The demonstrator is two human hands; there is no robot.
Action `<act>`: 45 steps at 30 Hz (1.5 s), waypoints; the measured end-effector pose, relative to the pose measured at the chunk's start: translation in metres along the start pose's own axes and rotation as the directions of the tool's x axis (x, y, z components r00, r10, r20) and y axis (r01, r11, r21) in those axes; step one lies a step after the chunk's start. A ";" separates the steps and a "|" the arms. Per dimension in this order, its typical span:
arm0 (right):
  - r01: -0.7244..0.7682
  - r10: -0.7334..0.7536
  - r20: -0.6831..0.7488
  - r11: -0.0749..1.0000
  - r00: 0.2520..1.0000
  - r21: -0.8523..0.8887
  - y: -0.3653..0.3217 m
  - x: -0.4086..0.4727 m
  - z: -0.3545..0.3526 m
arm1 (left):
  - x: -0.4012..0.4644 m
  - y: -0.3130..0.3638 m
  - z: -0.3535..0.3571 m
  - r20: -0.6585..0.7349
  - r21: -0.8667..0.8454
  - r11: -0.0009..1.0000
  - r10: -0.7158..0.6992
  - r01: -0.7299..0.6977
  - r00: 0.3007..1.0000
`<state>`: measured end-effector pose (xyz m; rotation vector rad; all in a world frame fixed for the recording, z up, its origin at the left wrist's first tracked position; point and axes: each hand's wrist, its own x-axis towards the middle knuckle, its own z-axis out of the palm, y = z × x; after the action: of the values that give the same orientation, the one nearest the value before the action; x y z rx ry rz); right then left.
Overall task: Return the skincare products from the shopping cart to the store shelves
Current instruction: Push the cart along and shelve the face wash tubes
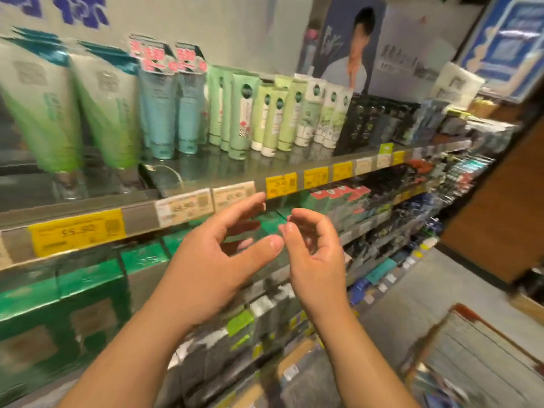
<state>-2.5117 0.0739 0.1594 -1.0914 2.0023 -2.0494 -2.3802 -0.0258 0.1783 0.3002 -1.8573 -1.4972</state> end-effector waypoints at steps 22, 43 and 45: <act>-0.559 0.411 -0.553 0.820 0.725 -0.123 0.111 -0.140 -0.268 | -0.014 -0.072 0.284 0.688 0.036 0.894 -0.346 0.446 0.638; -0.787 0.695 -0.586 0.598 0.416 0.151 0.263 -0.197 -0.462 | -0.042 -0.158 0.512 0.546 0.333 0.689 -0.697 0.644 0.464; -0.806 0.706 -0.574 0.577 0.414 0.128 0.278 -0.196 -0.473 | -0.043 -0.164 0.522 0.534 0.324 0.659 -0.720 0.679 0.443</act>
<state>-2.7289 0.5338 -0.1247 0.5675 2.2767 -1.7429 -2.7319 0.3435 -0.0239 0.7640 -2.4849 -2.3322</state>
